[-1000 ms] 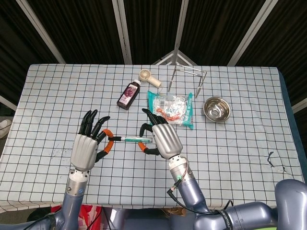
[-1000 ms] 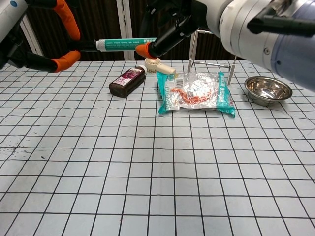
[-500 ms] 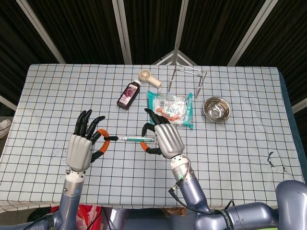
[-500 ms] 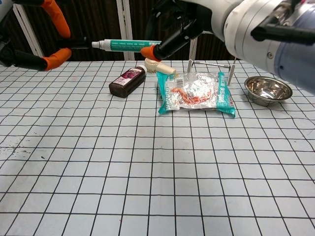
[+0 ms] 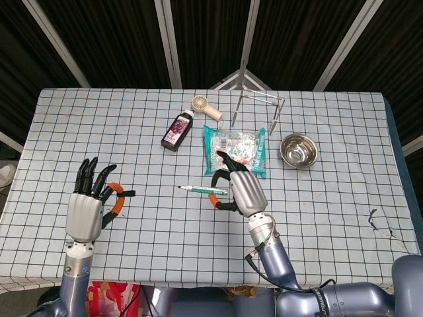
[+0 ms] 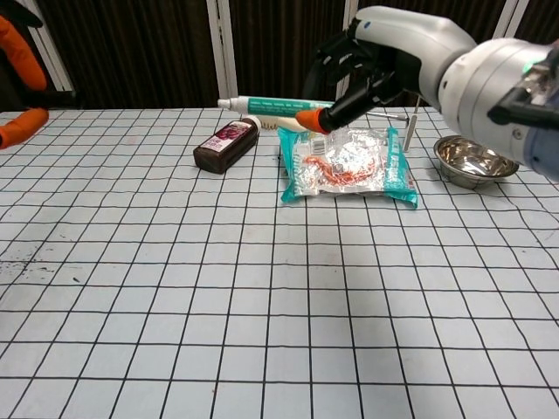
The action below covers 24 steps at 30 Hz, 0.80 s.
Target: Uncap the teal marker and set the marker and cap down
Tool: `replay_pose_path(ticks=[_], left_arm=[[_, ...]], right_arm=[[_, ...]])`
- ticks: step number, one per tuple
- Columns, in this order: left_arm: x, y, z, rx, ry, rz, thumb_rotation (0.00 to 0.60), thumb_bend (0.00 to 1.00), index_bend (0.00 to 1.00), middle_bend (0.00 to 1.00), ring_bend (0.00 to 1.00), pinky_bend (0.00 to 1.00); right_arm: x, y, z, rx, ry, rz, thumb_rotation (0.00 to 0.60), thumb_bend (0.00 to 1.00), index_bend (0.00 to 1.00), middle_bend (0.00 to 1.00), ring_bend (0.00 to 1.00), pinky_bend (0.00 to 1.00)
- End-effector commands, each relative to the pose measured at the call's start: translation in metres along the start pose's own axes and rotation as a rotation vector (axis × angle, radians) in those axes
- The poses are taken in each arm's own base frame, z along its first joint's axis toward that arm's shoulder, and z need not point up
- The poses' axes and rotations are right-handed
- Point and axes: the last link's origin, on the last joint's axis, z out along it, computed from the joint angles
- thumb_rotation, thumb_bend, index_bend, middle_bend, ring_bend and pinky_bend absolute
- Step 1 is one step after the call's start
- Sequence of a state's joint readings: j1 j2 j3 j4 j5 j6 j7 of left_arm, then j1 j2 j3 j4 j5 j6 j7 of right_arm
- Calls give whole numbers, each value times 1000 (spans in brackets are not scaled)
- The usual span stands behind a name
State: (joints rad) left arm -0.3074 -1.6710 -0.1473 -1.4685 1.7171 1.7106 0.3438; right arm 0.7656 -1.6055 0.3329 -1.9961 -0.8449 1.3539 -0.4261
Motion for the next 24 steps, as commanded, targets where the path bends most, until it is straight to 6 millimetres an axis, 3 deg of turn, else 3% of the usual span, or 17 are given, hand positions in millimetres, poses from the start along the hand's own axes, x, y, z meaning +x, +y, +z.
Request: replay_pose_path(ticks=[1,7,10,24], left_arm=[[-10,-30,-22,49,-64,28,600,468,575,209,0,0],[-44,-56,-39,104,-166,19,600,467,575,206,0,0],[-64,-62,-43,152,-199,-74,600,468,575,205,0,0],[-143,-63,-46,287,-363,-383,600,467,574,197,0,0]], right_arm=[[0,22,-5,-25,-3,3,600,511,792,101,188,190],[-7,47,-18,-31,-7,28,600,511,794,101,188,190],[-16,60,-24,-34,-10,31,600,511,794,101,188,190],[-61,94,-33,-63,-66,106,600,518,794,101,188,190]])
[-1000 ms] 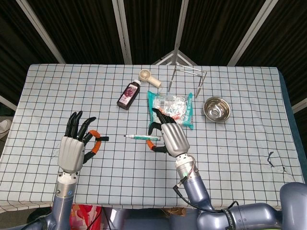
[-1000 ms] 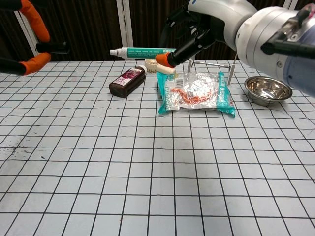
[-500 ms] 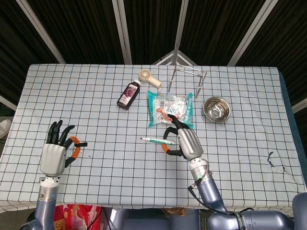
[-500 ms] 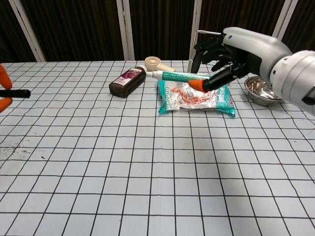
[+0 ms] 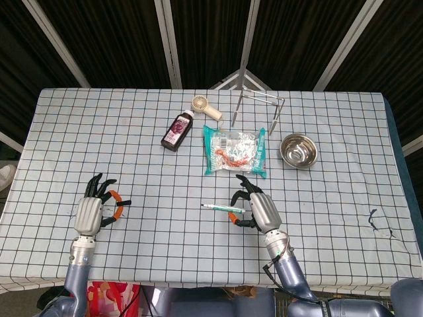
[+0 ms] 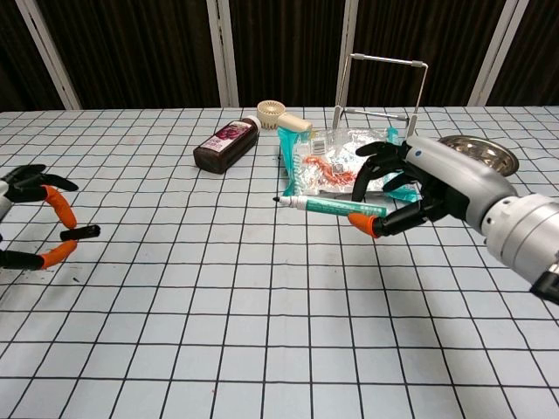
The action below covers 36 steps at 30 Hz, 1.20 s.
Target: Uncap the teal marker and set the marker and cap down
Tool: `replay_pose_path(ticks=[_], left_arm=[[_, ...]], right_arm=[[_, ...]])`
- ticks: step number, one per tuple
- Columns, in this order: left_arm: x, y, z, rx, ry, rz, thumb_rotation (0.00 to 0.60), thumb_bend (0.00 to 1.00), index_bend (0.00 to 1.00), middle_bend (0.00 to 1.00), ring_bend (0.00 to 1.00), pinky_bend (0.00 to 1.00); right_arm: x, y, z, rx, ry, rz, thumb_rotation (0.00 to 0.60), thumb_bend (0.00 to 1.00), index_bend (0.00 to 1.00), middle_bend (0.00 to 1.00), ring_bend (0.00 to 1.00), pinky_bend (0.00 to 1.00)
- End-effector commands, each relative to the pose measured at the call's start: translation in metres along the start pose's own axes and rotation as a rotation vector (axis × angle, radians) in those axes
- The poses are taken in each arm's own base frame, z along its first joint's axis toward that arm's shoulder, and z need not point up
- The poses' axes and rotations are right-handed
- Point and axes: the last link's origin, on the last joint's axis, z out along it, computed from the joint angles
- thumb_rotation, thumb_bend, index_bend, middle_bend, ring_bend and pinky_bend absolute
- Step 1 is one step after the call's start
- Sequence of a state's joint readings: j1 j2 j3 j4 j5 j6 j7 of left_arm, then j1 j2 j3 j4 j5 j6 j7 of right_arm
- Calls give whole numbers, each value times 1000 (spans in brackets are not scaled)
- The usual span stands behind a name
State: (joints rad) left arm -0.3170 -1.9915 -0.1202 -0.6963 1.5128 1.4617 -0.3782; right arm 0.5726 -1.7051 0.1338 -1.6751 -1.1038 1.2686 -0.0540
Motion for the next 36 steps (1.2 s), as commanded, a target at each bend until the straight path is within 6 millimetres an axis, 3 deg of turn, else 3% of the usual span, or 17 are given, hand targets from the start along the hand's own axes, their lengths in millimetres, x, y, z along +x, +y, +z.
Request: replay_pose_path(ticks=[1,3,7,12,16,20,26,32,36], left_arm=[[-29,0,8,73,-81,-143,600,467,573,195,0,0],[-35,-1,12,92,-99,-161,600,465,554,183,0,0],[-39,-2,17,93,-120,-161,600,452,421,115,0,0],[-23,-1,15,31,-117,-159,600,451,209,3,0,0],[5,6,9,-39,-51,-162,600,449,124,0,0,0],[49,15,-4,-84,18,-142,600,449,119,0,0,0],[112,14,-30,-16,52,20,600,449,117,0,0,0],[150,0,-52,93,50,133,600,449,113,0,0,0],[163,-13,-61,146,57,170,600,448,113,0,0,0]], right_arm=[[-9,6,-1,-8,-19,14,600,518,794,101,188,190],[-11,9,-1,-11,-20,13,600,518,794,101,188,190],[-8,13,0,-25,-9,12,600,517,794,101,188,190],[-4,16,1,-44,-3,12,600,517,794,101,188,190],[-5,18,4,-51,-2,10,600,518,794,101,188,190],[-11,21,13,-57,-4,-7,600,517,794,101,188,190],[-21,31,28,-76,-4,-61,600,519,794,101,188,190],[-30,42,37,-97,-20,-95,600,520,794,101,188,190],[-33,48,41,-112,-34,-131,600,520,794,101,188,189]])
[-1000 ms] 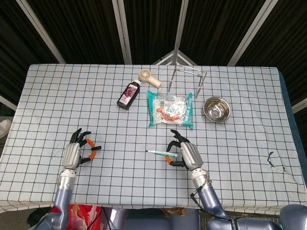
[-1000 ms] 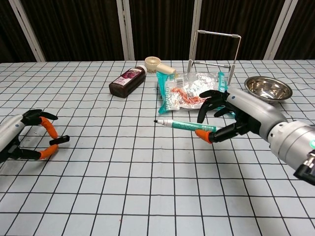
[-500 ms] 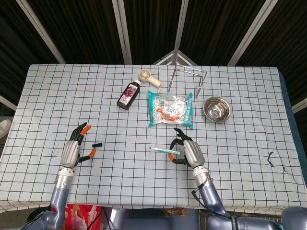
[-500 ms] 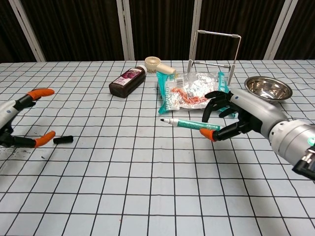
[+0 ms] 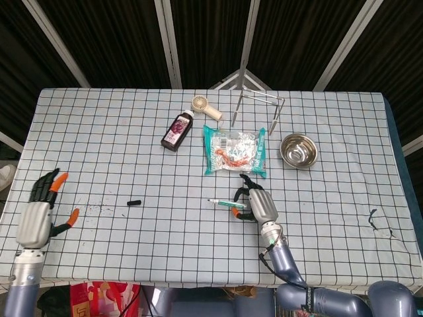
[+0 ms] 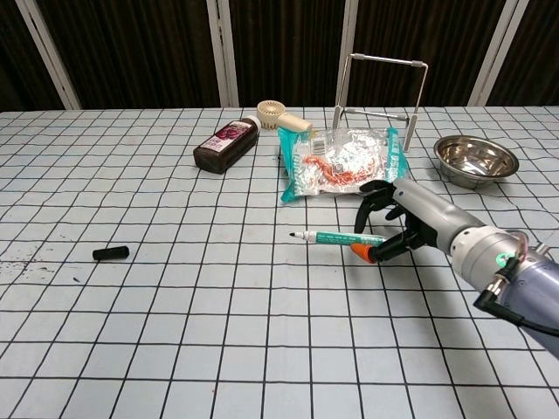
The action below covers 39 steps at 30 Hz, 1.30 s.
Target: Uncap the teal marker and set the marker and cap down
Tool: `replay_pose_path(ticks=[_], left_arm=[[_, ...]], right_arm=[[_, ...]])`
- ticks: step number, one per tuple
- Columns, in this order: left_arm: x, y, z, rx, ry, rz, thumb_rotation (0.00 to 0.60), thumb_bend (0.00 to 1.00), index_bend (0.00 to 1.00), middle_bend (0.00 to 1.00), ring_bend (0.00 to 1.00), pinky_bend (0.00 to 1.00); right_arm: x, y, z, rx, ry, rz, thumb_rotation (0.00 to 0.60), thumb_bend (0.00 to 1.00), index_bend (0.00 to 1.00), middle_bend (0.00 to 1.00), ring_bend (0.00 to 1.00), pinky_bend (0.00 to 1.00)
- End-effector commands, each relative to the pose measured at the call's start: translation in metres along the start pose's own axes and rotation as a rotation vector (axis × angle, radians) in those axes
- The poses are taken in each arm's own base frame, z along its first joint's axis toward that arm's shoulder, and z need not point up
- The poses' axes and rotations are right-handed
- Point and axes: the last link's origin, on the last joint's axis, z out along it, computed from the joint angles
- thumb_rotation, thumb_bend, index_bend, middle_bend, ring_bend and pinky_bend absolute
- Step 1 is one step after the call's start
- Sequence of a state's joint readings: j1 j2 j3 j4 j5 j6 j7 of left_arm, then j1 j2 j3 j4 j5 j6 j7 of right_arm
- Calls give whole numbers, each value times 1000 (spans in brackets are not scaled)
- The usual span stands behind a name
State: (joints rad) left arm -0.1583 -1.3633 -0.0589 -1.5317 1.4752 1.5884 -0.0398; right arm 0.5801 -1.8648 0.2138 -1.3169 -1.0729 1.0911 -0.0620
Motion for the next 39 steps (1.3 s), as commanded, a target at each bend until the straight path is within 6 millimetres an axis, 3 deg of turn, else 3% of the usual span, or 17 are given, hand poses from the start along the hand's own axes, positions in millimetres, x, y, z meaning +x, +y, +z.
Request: replay_pose_path(ticks=[1,6,8,11,17,21,25,28,34,39], left_arm=[[11,-14,-11,60,8,27,600,449,113,0,0,0],[13,-27,-16,84,2,25,600,449,113,0,0,0],[12,-29,-17,86,-1,28,600,449,113,0,0,0],[13,-31,-17,82,7,32,600,449,113,0,0,0],[15,-31,-18,73,10,28,600,449,112,0,0,0],[17,-30,-18,68,22,25,600,449,112,0,0,0],[19,-31,-18,64,35,35,600,450,113,0,0,0],[25,-33,-18,58,72,53,600,456,125,0,0,0],[27,-43,-20,88,88,123,600,461,133,0,0,0],[27,-51,-24,112,84,94,600,462,123,0,0,0]], right_arm=[[-4,2,3,-11,-14,-20,600,520,794,101,188,185],[-8,2,5,-21,-37,-46,600,520,763,101,166,149],[-9,2,5,-26,-43,-62,600,520,662,100,140,128],[-9,2,5,-57,-66,-70,600,519,403,86,117,113],[-2,-2,-1,-105,-80,5,600,475,227,60,98,100],[8,-3,-7,-117,-86,46,600,461,184,49,89,90],[31,-2,-20,-106,-43,116,600,460,183,48,88,88],[64,9,-38,-85,78,103,600,460,233,48,89,88],[122,64,-88,-142,301,-124,600,459,254,48,106,88],[150,104,-128,-211,357,-275,600,459,254,48,106,87]])
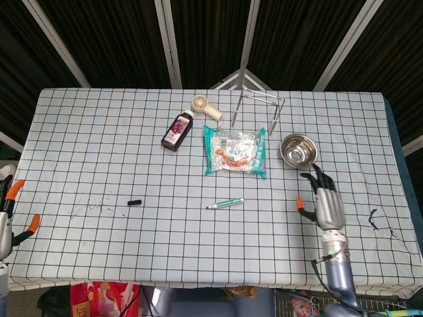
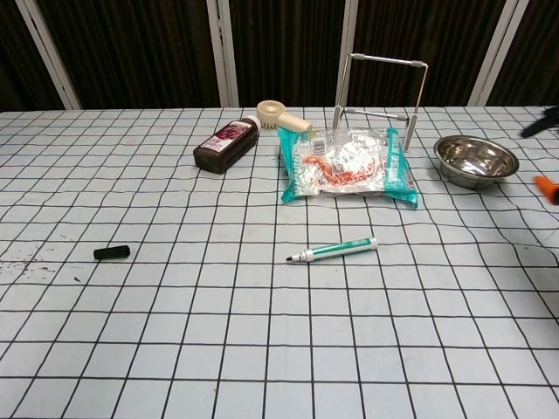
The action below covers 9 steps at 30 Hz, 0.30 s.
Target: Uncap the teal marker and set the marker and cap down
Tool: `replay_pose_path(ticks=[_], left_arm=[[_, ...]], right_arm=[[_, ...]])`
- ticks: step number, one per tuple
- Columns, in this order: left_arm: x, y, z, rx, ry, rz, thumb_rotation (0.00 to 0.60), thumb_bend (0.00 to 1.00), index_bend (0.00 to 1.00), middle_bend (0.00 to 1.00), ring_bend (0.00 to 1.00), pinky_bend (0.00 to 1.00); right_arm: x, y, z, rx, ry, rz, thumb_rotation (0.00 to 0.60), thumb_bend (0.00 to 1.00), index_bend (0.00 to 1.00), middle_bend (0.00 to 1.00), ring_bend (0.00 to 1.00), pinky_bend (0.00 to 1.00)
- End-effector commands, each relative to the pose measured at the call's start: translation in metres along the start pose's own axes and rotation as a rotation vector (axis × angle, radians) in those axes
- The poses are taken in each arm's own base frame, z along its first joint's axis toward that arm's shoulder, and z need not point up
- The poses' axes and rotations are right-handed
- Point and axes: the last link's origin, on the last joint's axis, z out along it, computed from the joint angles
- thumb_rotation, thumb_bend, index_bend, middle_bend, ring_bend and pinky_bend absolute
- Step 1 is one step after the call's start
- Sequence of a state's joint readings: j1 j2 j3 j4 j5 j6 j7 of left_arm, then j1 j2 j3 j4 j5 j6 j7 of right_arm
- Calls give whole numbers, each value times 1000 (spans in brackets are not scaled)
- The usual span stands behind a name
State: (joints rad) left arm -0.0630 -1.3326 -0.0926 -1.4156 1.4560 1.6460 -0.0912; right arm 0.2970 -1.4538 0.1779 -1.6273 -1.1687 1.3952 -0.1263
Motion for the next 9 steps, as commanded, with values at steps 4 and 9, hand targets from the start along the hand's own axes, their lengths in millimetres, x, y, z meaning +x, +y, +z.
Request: replay_pose_path(ticks=[4,9], left_arm=[[2,-14,-5,33,-8,-3,600,463,119,0,0,0],[5,-20,-7,43,-1,8,600,464,119,0,0,0]], right_arm=[[42,63,-36,-51,81,-208,600,460,254,48,106,87],[64,77,-51,-51,109,-292,600,459,254,48,106,81]])
